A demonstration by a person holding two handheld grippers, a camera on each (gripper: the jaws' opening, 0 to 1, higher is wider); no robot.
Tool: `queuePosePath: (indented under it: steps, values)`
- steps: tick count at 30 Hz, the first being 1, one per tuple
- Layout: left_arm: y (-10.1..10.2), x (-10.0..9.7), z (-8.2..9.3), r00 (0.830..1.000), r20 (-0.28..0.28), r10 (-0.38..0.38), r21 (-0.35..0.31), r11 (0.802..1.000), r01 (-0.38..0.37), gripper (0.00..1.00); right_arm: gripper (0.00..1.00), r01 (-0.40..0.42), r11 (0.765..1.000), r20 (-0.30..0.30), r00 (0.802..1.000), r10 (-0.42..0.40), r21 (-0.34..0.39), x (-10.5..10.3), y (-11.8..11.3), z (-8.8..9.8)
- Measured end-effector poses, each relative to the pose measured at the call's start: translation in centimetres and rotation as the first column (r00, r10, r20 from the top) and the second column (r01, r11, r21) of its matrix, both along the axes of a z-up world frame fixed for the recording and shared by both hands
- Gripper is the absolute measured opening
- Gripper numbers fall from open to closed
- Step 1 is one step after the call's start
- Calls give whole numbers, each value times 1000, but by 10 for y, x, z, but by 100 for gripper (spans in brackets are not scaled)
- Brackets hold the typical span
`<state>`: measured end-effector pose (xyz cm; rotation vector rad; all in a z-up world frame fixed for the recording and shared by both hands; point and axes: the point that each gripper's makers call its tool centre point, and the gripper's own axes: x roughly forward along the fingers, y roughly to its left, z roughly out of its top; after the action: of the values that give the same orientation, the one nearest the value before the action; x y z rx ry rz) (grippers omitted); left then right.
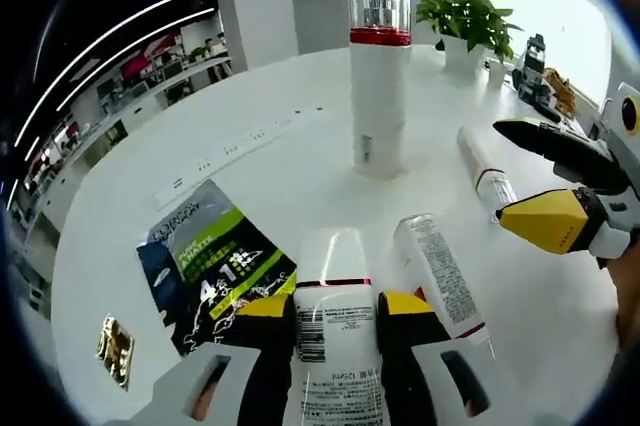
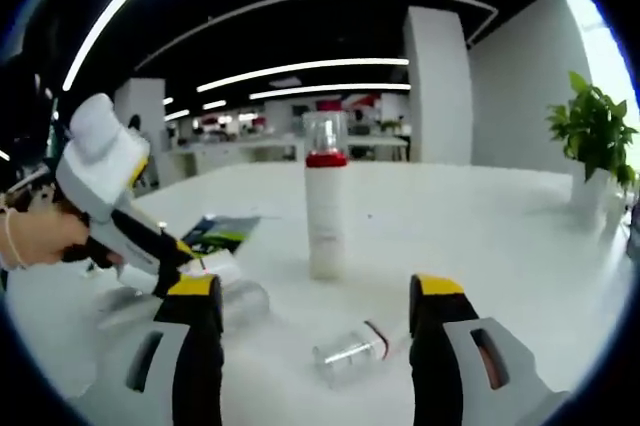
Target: Arrange the skincare products in the storage area until every visible bottle or jar stands upright without overlapping.
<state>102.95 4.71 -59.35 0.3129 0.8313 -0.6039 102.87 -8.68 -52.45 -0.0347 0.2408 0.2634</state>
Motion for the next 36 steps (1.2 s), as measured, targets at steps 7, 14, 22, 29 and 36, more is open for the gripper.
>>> queuePosePath:
  steps: [7, 14, 22, 29, 36]
  values:
    - [-2, -5, 25, 999, 38, 15, -68, 998, -12, 31, 75, 10, 999, 23, 1000, -11, 36, 1, -1, 5]
    - [1, -7, 62, 991, 133, 20, -160, 987, 1, 31, 75, -3, 998, 34, 999, 0, 64, -2, 2, 8]
    - [16, -8, 98, 969, 238, 66, -290, 957, 6, 31, 76, -16, 995, 39, 999, 13, 94, -4, 6, 8]
    - [29, -16, 130, 936, 325, 134, -399, 917, 8, 31, 79, -108, 990, 103, 990, 98, 90, -9, 28, 17]
    - [49, -15, 166, 880, 439, 181, -424, 905, 25, 31, 82, -261, 960, 163, 956, 243, 101, -21, 74, 27]
